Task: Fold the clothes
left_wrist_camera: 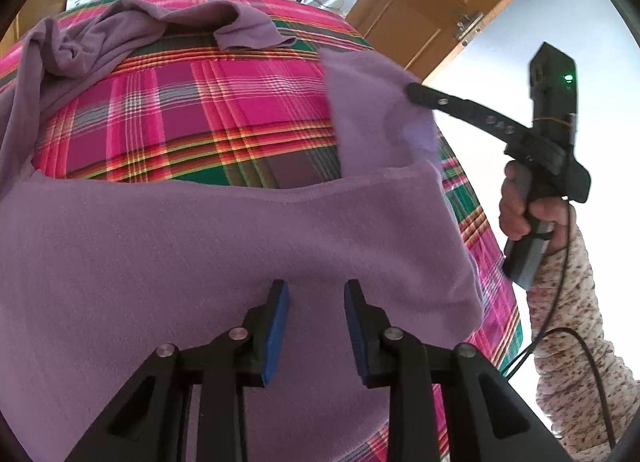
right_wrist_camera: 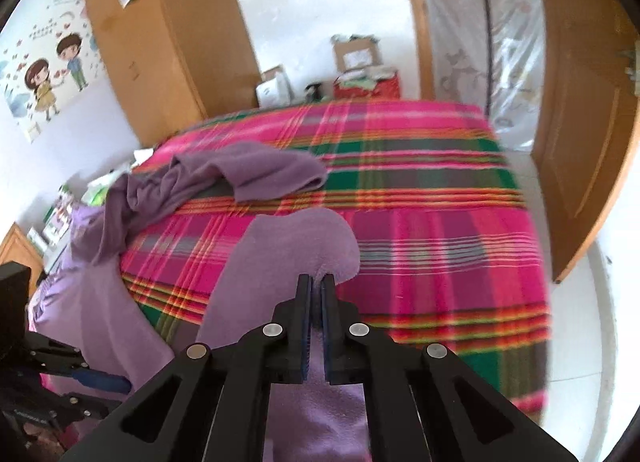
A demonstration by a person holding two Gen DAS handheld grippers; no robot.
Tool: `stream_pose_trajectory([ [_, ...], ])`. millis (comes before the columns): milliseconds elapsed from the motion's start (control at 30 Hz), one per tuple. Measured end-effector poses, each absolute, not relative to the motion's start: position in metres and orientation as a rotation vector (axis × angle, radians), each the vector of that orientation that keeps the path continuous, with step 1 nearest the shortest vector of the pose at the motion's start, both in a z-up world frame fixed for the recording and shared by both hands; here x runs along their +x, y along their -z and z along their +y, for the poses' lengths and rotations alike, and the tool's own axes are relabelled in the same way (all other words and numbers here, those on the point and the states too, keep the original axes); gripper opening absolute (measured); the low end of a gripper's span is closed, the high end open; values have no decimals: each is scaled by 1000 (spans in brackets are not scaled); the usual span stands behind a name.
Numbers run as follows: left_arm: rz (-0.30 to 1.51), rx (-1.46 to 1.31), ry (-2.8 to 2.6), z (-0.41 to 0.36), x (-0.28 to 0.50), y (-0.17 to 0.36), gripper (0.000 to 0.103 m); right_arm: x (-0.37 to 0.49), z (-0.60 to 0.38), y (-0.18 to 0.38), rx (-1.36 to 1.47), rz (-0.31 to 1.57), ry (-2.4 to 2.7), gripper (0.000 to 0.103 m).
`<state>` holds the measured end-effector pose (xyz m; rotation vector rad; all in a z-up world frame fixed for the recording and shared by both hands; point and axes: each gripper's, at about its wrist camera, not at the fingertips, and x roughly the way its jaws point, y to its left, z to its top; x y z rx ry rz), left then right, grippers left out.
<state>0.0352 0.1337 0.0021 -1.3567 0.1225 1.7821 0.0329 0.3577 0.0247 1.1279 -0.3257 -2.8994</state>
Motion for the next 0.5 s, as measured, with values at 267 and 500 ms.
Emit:
stream_pose_trajectory([
  [267, 134, -1335, -1791, 130, 42, -4, 30, 83, 397, -47, 1056, -441, 3073, 5],
  [500, 107, -1331, -1792, 126, 45, -4, 30, 121, 419, -54, 998, -574, 3158, 5],
])
